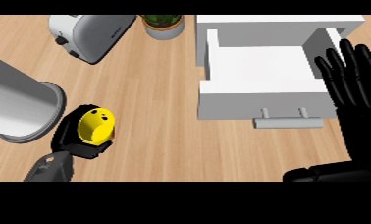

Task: Pick up the cup, place it into the drawer and close the drawer

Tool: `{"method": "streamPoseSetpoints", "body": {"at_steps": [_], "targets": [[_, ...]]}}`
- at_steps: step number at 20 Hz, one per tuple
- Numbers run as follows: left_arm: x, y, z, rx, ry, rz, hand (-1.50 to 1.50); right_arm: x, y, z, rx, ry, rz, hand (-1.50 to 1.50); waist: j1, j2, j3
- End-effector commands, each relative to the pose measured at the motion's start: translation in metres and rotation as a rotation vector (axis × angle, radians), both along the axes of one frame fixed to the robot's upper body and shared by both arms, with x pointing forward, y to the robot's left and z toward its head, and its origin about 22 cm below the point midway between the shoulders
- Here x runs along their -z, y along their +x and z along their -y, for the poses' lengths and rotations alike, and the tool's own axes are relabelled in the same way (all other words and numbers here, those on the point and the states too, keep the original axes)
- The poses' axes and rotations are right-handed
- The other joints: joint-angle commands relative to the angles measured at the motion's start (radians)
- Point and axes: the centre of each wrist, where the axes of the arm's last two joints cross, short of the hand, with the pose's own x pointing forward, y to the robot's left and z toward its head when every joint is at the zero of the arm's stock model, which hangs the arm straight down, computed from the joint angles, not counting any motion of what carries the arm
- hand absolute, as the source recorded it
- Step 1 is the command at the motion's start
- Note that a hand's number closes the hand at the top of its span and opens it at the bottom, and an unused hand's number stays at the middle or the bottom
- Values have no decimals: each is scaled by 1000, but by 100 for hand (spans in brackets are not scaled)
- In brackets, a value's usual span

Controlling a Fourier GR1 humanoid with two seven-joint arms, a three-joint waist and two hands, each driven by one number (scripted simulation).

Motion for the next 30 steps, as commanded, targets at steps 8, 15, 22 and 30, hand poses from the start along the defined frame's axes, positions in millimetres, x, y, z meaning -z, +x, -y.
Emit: {"method": "streamPoseSetpoints", "body": {"at_steps": [8, 15, 22, 30], "targets": [[20, -12, 43, -341, -41, 196, 150, 4, -2, 5, 15, 16, 11, -150, 12, -2, 0], [-20, 20, 65, -235, -129, 320, 150, 8, 4, 5, 32, 6, -8, -150, 20, -6, 1], [-94, 46, 104, -68, -92, 343, 150, -2, 6, 1, 27, 7, -8, -150, 29, -10, 2], [-185, 68, 137, -33, -121, 382, 150, 5, 1, 10, 30, -11, -5, -150, 12, -4, 1]]}}
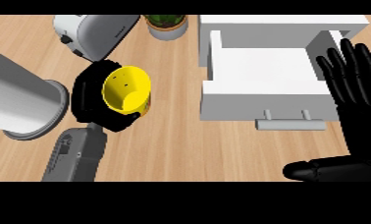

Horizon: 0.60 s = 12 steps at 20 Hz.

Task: Pick up the cup, place it into the drawer and close the drawer

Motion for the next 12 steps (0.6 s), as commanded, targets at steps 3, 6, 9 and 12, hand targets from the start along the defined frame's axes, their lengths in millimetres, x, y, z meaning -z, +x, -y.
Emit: {"method": "streamPoseSetpoints", "body": {"at_steps": [3, 6, 9, 12], "targets": [[-65, 7, 41, 9, -13, 17, 150, -8, 7, 12, -19, -18, 0, -150, -5, 1, 0], [-91, 24, 53, 37, 42, 37, 150, 2, 1, -3, -4, -20, 1, -150, -9, 3, -1], [-113, 41, 68, 12, 43, 36, 150, -7, -4, 1, -11, -3, 1, -150, -13, 4, -1], [-128, 51, 85, 10, 71, 51, 150, 10, 14, -2, -3, -25, 8, -150, -11, 5, -1]]}}
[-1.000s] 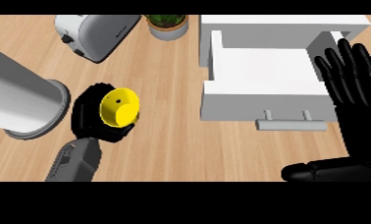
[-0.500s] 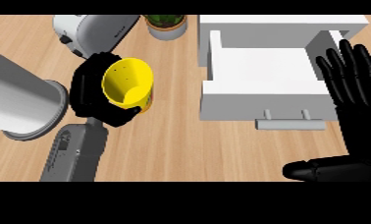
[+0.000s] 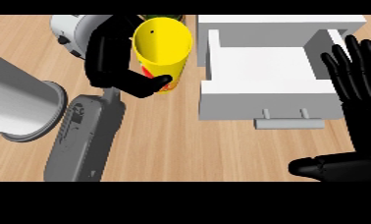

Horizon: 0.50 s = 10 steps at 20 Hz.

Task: Pick up the cup, place it into the drawer and close the drawer

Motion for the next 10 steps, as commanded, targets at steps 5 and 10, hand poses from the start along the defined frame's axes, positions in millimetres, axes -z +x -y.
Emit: {"method": "streamPoseSetpoints", "body": {"at_steps": [5, 10], "targets": [[-45, 15, 51, -21, 79, 20, 150, 8, -5, 15, -19, -5, 3, -150, -7, 1, 0], [-71, 39, 63, 5, 95, -27, 150, 5, 11, -15, -11, 1, -7, -150, -2, 2, 0]]}}
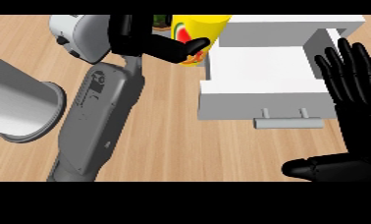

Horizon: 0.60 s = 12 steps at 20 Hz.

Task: Pick up the cup, place it into the drawer and close the drawer

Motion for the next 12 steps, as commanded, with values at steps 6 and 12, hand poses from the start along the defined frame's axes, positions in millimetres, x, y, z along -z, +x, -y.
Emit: {"method": "streamPoseSetpoints", "body": {"at_steps": [6, 12], "targets": [[-1, 26, 40, 6, 97, -53, 150, 12, -2, 10, -4, -27, -5, -150, -8, 2, 0], [0, 39, 59, -14, 96, -100, 150, 15, 1, -12, -4, 6, 5, -150, -17, 6, 0]]}}
